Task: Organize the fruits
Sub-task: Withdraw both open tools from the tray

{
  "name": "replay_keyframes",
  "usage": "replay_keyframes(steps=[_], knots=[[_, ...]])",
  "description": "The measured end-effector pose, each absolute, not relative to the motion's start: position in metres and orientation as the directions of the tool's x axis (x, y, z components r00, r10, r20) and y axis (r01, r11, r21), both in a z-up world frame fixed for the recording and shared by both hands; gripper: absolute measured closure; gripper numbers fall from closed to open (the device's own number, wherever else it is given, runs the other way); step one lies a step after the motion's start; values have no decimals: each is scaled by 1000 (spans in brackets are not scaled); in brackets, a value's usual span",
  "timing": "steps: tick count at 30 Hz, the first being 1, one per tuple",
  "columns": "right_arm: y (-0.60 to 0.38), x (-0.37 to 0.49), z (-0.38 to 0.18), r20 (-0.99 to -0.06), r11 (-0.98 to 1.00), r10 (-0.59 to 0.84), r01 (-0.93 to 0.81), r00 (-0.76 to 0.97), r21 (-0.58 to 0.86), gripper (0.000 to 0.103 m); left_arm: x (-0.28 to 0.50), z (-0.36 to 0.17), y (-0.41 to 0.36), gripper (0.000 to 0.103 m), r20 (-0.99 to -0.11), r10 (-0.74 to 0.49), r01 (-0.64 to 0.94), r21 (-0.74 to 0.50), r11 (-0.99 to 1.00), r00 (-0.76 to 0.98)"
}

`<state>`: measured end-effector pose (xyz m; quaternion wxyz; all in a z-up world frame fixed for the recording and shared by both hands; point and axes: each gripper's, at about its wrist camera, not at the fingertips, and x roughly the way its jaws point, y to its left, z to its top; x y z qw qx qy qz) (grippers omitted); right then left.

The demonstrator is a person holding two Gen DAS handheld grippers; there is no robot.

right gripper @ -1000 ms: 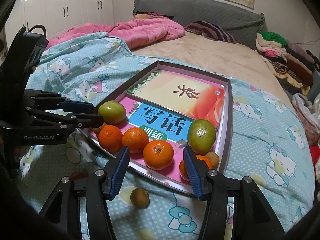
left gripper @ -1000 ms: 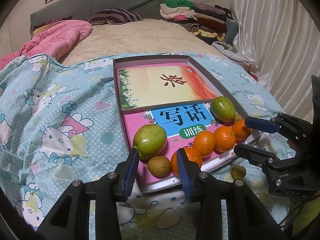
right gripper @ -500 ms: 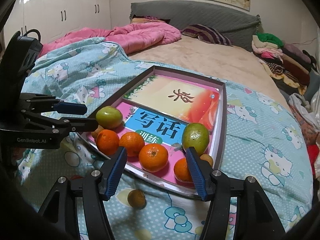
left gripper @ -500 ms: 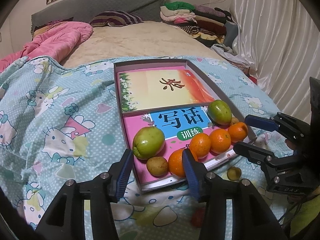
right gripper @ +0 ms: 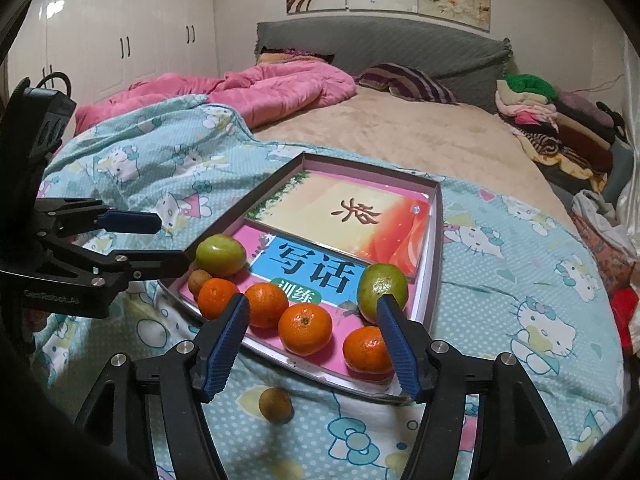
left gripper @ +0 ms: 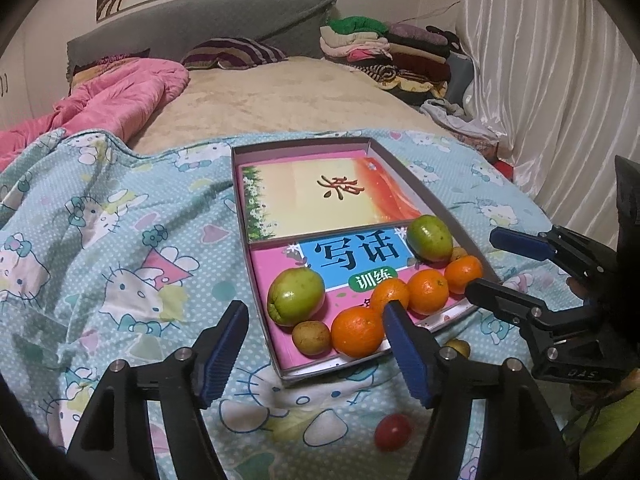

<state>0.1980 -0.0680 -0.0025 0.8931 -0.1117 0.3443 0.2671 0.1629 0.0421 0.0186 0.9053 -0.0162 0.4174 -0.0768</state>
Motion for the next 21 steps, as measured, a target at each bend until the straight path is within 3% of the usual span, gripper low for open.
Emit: replay_keyframes(steps=[21], knots=[[-81, 161, 25, -599, 856, 401, -516, 693, -23, 27, 135, 39, 45, 22, -723, -165, 118, -116, 986, 671]])
